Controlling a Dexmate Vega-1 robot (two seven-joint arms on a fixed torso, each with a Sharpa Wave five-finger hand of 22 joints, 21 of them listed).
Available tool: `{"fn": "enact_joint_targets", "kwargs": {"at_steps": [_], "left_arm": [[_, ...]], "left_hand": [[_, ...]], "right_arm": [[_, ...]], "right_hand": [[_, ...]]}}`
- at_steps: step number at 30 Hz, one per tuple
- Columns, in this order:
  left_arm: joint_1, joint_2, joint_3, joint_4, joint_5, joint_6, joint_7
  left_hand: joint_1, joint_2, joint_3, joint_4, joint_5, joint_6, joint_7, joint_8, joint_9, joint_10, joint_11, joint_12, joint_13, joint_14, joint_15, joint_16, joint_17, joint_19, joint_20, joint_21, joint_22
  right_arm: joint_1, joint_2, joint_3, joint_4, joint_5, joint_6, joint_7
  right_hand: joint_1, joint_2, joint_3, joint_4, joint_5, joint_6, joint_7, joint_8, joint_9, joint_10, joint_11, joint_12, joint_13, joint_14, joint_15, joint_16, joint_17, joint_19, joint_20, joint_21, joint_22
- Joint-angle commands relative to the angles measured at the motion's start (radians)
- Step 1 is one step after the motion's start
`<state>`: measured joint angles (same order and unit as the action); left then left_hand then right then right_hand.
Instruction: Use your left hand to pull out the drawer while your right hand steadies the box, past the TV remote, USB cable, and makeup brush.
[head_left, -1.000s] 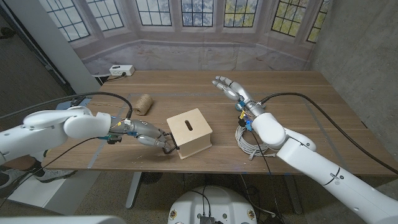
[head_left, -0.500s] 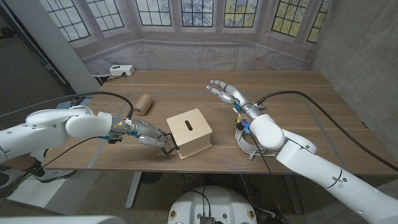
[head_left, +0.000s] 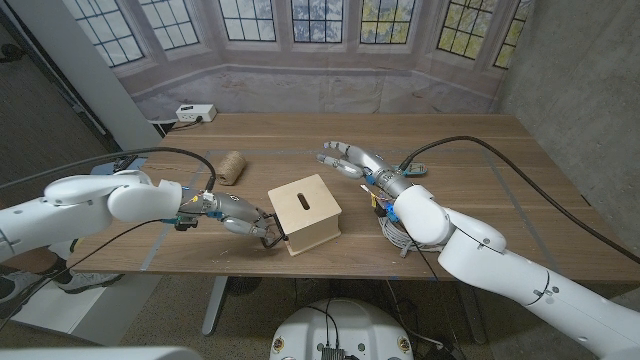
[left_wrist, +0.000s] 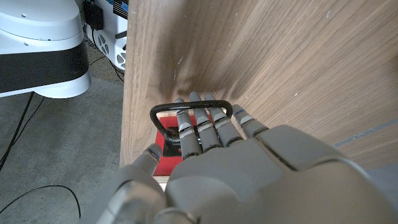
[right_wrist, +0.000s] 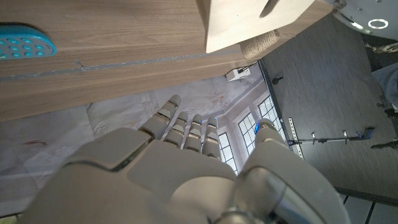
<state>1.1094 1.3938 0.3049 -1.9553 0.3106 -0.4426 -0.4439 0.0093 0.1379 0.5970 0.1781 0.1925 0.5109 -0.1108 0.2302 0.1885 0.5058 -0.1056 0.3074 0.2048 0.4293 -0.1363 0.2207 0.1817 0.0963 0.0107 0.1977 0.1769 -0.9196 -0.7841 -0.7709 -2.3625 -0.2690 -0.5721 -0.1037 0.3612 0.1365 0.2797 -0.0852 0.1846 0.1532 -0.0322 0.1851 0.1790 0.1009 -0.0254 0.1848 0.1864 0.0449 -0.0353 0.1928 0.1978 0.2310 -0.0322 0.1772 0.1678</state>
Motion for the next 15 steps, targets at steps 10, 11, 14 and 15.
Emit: {"fn": "enact_joint_targets", "kwargs": {"at_steps": [10,11,14,15], "left_arm": [[-0.053,-0.025,0.049,0.019,-0.005,-0.006,-0.021],[-0.056,-0.026,0.051,0.021,-0.004,-0.009,-0.021],[-0.061,-0.029,0.055,0.026,-0.004,-0.012,-0.023],[-0.064,-0.030,0.057,0.027,-0.001,-0.014,-0.023]], "left_hand": [[-0.004,0.009,-0.006,0.003,0.005,0.007,0.002,-0.009,0.004,0.010,-0.001,-0.008,0.003,0.017,0.003,-0.008,0.003,0.003,0.002,0.002,0.003],[-0.004,0.009,-0.006,0.003,0.005,0.008,0.001,-0.009,0.004,0.012,-0.002,-0.008,0.003,0.018,0.001,-0.008,0.003,0.003,0.001,0.002,0.002],[-0.004,0.009,-0.007,0.004,0.005,0.007,0.002,-0.011,0.004,0.012,0.000,-0.010,0.004,0.017,0.003,-0.010,0.003,0.002,0.003,0.002,0.002],[-0.004,0.009,-0.007,0.004,0.005,0.007,0.002,-0.011,0.004,0.012,-0.001,-0.010,0.004,0.017,0.002,-0.010,0.003,0.003,0.002,0.002,0.002]], "right_arm": [[0.073,0.035,-0.173,-0.028,-0.316,-0.182,0.190],[0.075,0.036,-0.176,-0.027,-0.324,-0.180,0.198],[0.078,0.045,-0.190,-0.024,-0.358,-0.192,0.218],[0.080,0.047,-0.195,-0.024,-0.370,-0.194,0.227]], "right_hand": [[-0.031,0.004,-0.009,0.014,0.000,-0.014,0.000,-0.003,0.004,-0.016,0.001,-0.003,0.002,-0.014,-0.007,0.004,0.005,-0.017,-0.006,-0.001,0.000],[-0.032,0.004,-0.010,0.015,0.000,-0.014,0.000,-0.003,0.004,-0.016,0.000,-0.003,0.001,-0.014,-0.007,0.004,0.005,-0.017,-0.006,-0.001,0.000],[-0.034,0.004,-0.010,0.016,0.000,-0.015,0.000,-0.003,0.004,-0.017,0.000,-0.003,0.001,-0.015,-0.007,0.004,0.005,-0.018,-0.007,-0.001,0.000],[-0.035,0.005,-0.010,0.017,0.000,-0.016,0.000,-0.003,0.004,-0.018,-0.001,-0.003,0.001,-0.015,-0.008,0.004,0.005,-0.019,-0.007,-0.001,0.000]]}}
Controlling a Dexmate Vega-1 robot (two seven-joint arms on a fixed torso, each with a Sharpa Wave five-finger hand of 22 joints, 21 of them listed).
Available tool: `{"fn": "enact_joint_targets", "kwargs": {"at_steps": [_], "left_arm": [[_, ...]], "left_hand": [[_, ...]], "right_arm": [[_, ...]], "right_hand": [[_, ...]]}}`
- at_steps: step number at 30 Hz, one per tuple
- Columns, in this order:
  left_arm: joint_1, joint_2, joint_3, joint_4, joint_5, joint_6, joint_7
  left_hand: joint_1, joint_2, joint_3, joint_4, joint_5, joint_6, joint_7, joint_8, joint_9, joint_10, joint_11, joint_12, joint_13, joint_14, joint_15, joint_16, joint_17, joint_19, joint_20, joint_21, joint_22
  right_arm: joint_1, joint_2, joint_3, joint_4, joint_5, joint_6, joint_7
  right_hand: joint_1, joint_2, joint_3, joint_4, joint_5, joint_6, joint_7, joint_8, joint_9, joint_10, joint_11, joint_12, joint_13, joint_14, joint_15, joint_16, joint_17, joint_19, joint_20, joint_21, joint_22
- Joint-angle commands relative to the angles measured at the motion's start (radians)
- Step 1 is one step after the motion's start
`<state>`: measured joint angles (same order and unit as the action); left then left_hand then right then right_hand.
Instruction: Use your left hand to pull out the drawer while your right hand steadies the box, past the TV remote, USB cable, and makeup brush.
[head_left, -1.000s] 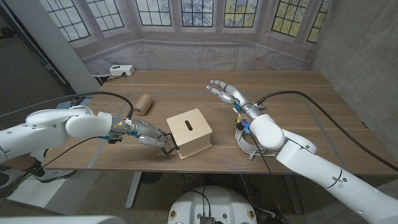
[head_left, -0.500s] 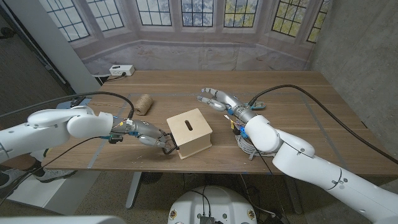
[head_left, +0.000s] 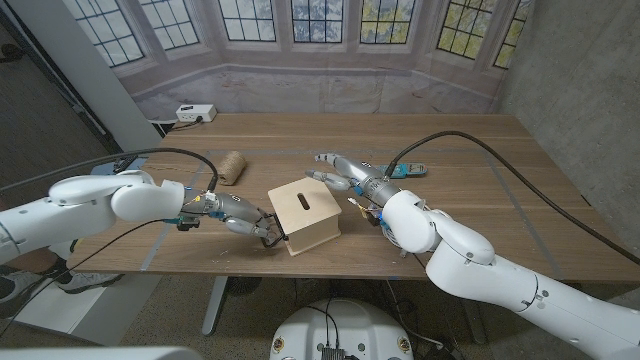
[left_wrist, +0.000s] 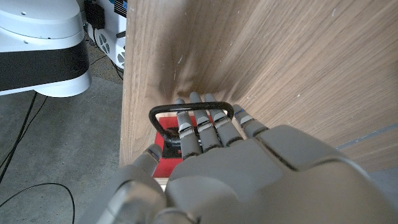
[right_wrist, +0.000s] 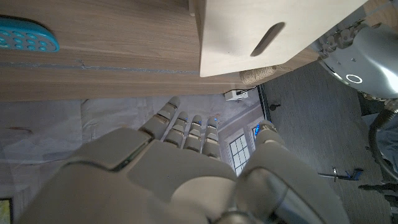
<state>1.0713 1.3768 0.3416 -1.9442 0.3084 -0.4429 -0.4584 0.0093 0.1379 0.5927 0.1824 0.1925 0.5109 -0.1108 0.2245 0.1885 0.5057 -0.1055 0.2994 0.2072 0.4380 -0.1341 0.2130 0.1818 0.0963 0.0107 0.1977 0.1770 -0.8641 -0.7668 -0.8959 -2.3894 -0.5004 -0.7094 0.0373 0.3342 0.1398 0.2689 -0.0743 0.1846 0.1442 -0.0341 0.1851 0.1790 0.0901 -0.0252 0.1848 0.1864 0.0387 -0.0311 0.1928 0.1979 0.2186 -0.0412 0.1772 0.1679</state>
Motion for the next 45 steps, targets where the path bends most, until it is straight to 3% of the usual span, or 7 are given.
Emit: {"fn": "enact_joint_targets", "kwargs": {"at_steps": [1,17,45], "left_arm": [[-0.028,-0.014,0.021,0.018,0.001,-0.014,-0.010],[-0.063,-0.039,0.044,0.037,0.008,-0.028,-0.032],[-0.091,-0.064,0.064,0.057,0.013,-0.040,-0.047]], "left_hand": [[-0.004,0.009,-0.003,-0.001,0.005,0.007,0.001,-0.005,0.004,0.012,0.000,-0.003,0.001,0.009,0.000,-0.002,0.003,0.002,0.003,0.002,0.002],[-0.004,0.010,-0.006,-0.001,0.006,0.007,0.002,-0.010,0.004,0.013,0.000,-0.012,0.002,0.010,0.001,-0.007,0.003,0.002,0.002,0.002,0.002],[-0.003,0.013,-0.009,-0.001,0.006,0.006,0.002,-0.015,0.005,0.018,0.000,-0.024,0.004,0.016,0.002,-0.010,0.003,0.001,0.002,0.003,0.002]], "right_arm": [[0.025,0.032,-0.076,0.005,-0.153,-0.061,0.093],[0.012,0.065,-0.138,0.011,-0.380,-0.108,0.246],[-0.088,0.165,-0.084,0.044,-0.632,-0.020,0.465]], "right_hand": [[-0.010,0.003,0.001,0.007,0.000,-0.007,0.002,-0.003,0.004,-0.008,-0.002,-0.003,0.001,-0.009,-0.013,0.004,0.005,-0.007,0.001,-0.001,0.000],[-0.038,0.010,-0.004,0.027,0.003,-0.011,0.000,-0.001,0.004,-0.012,-0.012,-0.001,0.001,-0.017,-0.014,0.005,0.008,-0.024,-0.004,0.000,0.000],[-0.083,0.026,-0.006,0.065,0.012,-0.027,-0.010,-0.001,0.004,-0.038,-0.029,-0.005,-0.001,-0.028,-0.026,0.006,0.009,-0.050,-0.010,0.001,0.000]]}}
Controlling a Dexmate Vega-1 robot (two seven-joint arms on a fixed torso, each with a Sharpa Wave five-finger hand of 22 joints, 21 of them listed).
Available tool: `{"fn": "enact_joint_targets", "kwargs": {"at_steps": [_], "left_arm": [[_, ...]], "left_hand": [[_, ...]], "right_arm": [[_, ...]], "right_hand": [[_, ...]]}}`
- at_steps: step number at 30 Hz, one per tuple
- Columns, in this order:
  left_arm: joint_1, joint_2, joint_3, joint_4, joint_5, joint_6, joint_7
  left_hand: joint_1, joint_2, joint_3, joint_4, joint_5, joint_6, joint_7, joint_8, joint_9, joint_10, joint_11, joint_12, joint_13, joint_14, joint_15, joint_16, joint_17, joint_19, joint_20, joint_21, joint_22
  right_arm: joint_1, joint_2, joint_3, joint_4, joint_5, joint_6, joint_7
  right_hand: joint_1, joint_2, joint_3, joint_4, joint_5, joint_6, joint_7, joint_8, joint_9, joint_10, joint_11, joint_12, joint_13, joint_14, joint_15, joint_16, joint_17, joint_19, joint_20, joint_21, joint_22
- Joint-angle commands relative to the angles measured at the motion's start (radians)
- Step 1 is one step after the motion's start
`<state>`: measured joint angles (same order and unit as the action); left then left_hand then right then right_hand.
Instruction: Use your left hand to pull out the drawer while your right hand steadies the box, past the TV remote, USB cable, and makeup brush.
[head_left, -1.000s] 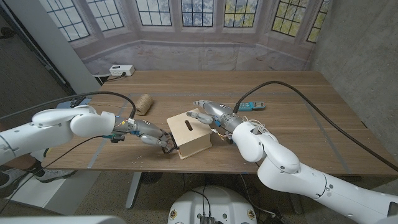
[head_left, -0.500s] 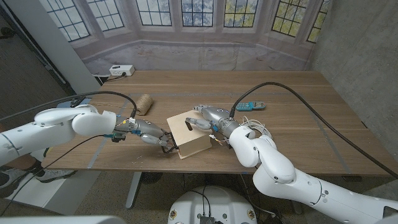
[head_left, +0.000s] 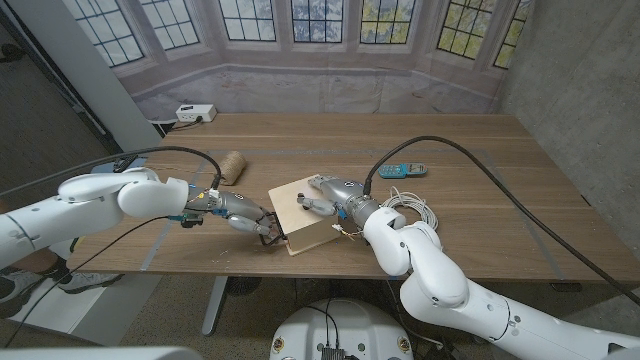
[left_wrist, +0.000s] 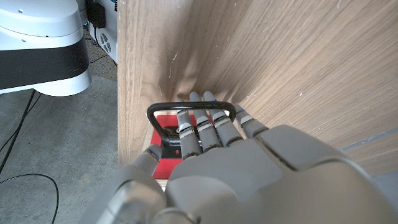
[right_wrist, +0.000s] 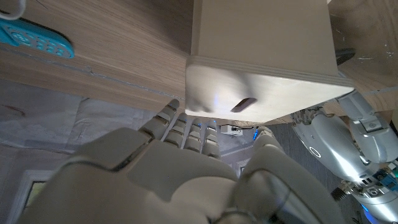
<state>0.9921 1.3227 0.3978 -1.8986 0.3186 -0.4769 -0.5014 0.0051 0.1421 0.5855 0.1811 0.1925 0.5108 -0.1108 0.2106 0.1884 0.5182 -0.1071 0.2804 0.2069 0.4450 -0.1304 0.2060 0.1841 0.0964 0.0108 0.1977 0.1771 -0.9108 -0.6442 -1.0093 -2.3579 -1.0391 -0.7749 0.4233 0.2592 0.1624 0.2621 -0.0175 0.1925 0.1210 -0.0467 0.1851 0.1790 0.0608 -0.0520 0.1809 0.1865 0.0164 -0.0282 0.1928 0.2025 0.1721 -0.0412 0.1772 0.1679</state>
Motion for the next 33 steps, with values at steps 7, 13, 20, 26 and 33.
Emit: {"fn": "enact_joint_targets", "kwargs": {"at_steps": [7,13,20,26,33], "left_arm": [[-0.018,-0.016,0.013,0.020,0.003,-0.011,-0.006],[-0.023,-0.022,0.018,0.023,0.004,-0.012,-0.010],[-0.017,-0.019,0.016,0.017,0.000,-0.006,-0.007],[-0.010,-0.012,0.013,0.005,-0.003,0.004,-0.008],[-0.014,-0.012,0.015,-0.003,-0.007,0.015,-0.021]], "left_hand": [[0.001,0.009,-0.002,0.000,0.006,0.006,0.002,-0.002,0.005,0.006,0.001,-0.008,0.005,0.008,-0.002,-0.004,0.001,0.002,0.001,0.003,0.002],[0.002,0.010,-0.003,0.000,0.006,0.005,0.004,-0.004,0.005,0.005,0.003,-0.011,0.005,0.008,0.000,-0.005,0.001,0.001,0.003,0.003,0.002],[0.002,0.010,-0.003,0.000,0.006,0.005,0.004,-0.004,0.005,0.002,0.003,-0.016,0.005,0.004,0.001,-0.007,0.001,0.001,0.002,0.003,0.002],[0.002,0.010,-0.003,0.000,0.006,0.004,0.000,-0.005,0.005,0.003,0.002,-0.017,0.006,0.004,-0.001,-0.007,0.002,0.002,0.001,0.003,0.002],[0.002,0.010,-0.004,0.000,0.007,0.001,0.002,-0.007,0.005,0.002,0.003,-0.019,0.006,0.002,0.002,-0.008,0.002,0.002,0.003,0.003,0.002]], "right_arm": [[-0.063,0.072,0.048,0.016,-0.141,0.075,0.121],[-0.083,0.092,0.069,0.024,-0.162,0.096,0.151],[-0.096,0.110,0.082,0.042,-0.209,0.111,0.184],[-0.107,0.121,0.098,0.055,-0.237,0.132,0.200],[-0.122,0.141,0.109,0.068,-0.279,0.147,0.214]], "right_hand": [[-0.011,0.006,0.004,0.012,0.006,-0.003,0.001,0.000,0.004,-0.009,-0.003,0.000,-0.001,-0.005,-0.033,0.006,0.003,-0.008,-0.013,0.002,0.000],[-0.014,0.007,0.007,0.016,0.008,0.000,0.000,0.002,0.003,-0.007,-0.012,0.003,-0.002,-0.006,-0.024,0.006,0.002,-0.013,-0.012,0.002,0.000],[-0.023,0.005,0.011,0.026,0.010,0.008,-0.007,0.005,0.003,-0.001,-0.019,0.006,-0.002,-0.014,0.004,0.003,0.000,-0.026,-0.012,0.001,0.000],[-0.035,0.005,0.010,0.037,0.012,0.014,-0.017,0.007,0.003,0.018,-0.030,0.012,-0.002,-0.016,0.008,0.005,0.001,-0.039,-0.008,0.000,0.000],[-0.048,0.004,0.014,0.051,0.015,0.038,-0.033,0.014,0.003,0.049,-0.044,0.020,-0.003,-0.016,0.016,0.006,0.000,-0.064,-0.004,-0.002,0.000]]}}
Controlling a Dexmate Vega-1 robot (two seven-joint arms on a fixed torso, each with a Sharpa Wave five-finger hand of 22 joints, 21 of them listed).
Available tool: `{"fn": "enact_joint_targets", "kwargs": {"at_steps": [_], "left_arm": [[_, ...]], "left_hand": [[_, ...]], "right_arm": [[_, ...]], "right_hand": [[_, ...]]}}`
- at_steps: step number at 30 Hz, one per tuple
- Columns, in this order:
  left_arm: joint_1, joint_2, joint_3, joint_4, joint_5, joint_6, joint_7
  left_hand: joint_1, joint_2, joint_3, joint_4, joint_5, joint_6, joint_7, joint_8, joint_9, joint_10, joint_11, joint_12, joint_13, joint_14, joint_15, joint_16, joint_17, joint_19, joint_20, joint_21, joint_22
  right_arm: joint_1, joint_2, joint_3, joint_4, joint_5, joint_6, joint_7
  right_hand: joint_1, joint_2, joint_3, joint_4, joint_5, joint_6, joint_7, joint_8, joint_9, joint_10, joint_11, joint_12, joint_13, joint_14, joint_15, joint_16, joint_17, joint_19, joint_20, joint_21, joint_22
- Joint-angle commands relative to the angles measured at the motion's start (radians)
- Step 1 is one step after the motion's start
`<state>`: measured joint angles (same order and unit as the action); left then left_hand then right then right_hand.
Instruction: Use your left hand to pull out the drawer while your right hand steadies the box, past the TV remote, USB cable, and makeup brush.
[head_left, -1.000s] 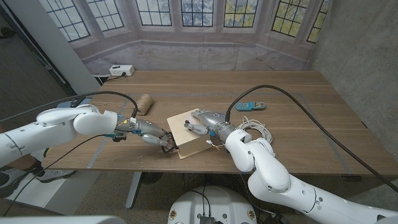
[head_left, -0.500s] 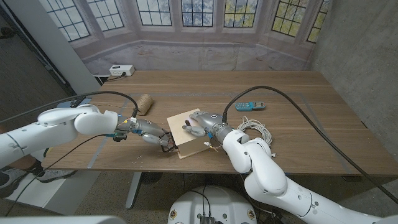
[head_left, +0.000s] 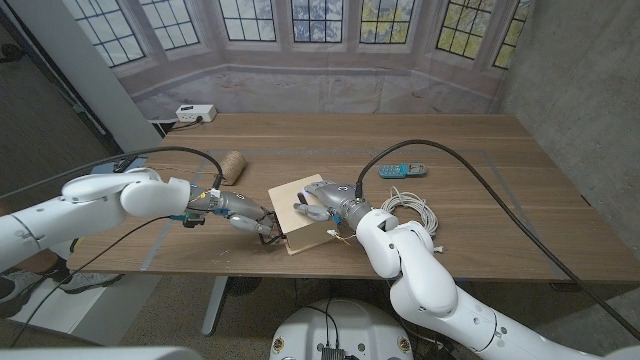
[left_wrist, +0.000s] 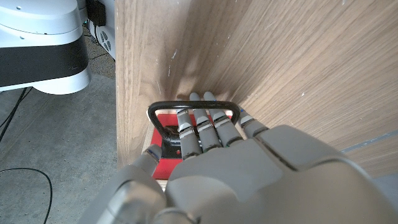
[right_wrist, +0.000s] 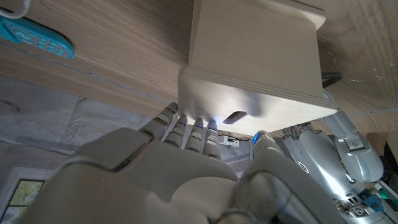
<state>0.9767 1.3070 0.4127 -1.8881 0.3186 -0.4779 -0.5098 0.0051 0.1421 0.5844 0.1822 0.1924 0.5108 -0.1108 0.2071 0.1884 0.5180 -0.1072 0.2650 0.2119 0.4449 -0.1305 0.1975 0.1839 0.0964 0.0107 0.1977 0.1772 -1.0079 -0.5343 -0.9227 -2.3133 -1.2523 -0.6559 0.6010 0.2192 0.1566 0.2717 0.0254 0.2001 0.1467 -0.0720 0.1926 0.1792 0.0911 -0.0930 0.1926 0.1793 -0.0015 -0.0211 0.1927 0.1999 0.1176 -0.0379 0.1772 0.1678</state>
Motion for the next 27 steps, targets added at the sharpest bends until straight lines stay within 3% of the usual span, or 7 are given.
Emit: {"fn": "enact_joint_targets", "kwargs": {"at_steps": [1,7,27], "left_arm": [[0.000,0.003,0.000,-0.013,-0.009,0.016,-0.013],[-0.002,-0.001,0.003,-0.014,-0.006,0.019,-0.014],[0.021,0.020,-0.008,-0.025,-0.025,0.053,-0.002]], "left_hand": [[0.002,0.010,-0.003,-0.001,0.007,0.001,0.003,-0.003,0.005,0.003,0.003,-0.004,0.001,0.003,0.003,0.001,0.002,0.002,0.003,0.003,0.002],[0.002,0.010,-0.003,-0.001,0.007,0.001,0.003,-0.003,0.005,0.002,0.003,-0.006,0.001,0.003,0.002,0.001,0.002,0.002,0.003,0.003,0.002],[0.002,0.010,-0.004,-0.001,0.007,0.001,0.003,-0.004,0.006,0.004,0.004,-0.009,0.002,0.005,0.002,0.001,0.002,0.004,0.003,0.004,0.002]], "right_arm": [[-0.027,0.032,0.025,0.024,-0.067,0.033,0.036],[-0.033,0.051,0.035,0.034,-0.088,0.045,0.052],[-0.036,0.104,0.067,0.068,-0.169,0.041,0.127]], "right_hand": [[-0.009,0.010,0.005,0.009,0.008,0.014,-0.009,0.007,0.003,0.024,-0.003,0.010,0.004,0.002,0.010,0.007,0.002,-0.012,-0.007,-0.003,0.000],[-0.013,0.008,0.007,0.014,0.009,0.032,-0.009,0.011,0.002,0.041,-0.004,0.012,0.003,0.002,0.012,0.007,0.001,-0.022,0.007,-0.002,0.000],[-0.026,0.003,0.011,0.026,0.011,0.060,-0.001,0.015,0.002,0.068,0.001,0.012,0.002,-0.004,0.020,0.006,-0.001,-0.051,0.012,-0.002,0.001]]}}
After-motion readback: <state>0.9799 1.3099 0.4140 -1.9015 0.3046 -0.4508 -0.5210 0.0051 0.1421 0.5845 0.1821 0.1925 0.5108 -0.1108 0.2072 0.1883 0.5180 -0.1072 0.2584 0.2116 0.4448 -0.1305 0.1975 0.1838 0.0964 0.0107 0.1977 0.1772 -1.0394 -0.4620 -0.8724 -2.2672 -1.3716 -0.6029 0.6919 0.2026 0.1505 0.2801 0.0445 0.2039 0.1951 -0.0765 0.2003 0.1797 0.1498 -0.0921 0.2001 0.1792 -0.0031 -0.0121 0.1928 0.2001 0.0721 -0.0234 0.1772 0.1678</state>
